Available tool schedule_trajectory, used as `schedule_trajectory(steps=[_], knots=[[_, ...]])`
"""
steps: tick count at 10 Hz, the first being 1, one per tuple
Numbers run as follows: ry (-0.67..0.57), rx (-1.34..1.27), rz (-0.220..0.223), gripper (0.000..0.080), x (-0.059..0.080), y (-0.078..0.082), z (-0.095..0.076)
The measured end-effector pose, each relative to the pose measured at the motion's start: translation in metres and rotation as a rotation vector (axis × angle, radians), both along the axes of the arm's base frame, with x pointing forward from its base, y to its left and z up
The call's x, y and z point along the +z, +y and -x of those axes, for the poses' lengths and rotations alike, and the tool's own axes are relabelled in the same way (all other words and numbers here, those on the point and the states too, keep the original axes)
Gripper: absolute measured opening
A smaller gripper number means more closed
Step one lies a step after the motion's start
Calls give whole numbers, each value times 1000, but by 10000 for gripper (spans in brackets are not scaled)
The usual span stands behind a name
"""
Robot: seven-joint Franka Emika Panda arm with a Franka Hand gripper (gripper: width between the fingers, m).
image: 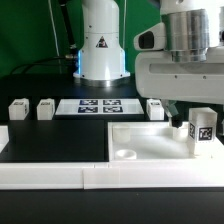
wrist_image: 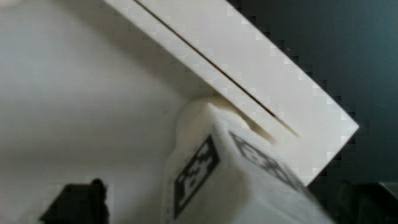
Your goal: Assemble square table
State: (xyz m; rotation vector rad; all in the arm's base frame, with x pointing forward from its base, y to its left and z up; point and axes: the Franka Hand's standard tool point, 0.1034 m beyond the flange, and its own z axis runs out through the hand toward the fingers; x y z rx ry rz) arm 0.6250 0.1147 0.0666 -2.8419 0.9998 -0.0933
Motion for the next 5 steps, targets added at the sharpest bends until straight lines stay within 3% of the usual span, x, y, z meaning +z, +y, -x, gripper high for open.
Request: schedule_trajectory(steps=[2, 4, 5], knots=[[-29, 297, 56, 649, 2, 13, 0], [-45, 387, 70, 649, 2, 14, -1], [-44, 375, 69, 528, 2, 14, -1]])
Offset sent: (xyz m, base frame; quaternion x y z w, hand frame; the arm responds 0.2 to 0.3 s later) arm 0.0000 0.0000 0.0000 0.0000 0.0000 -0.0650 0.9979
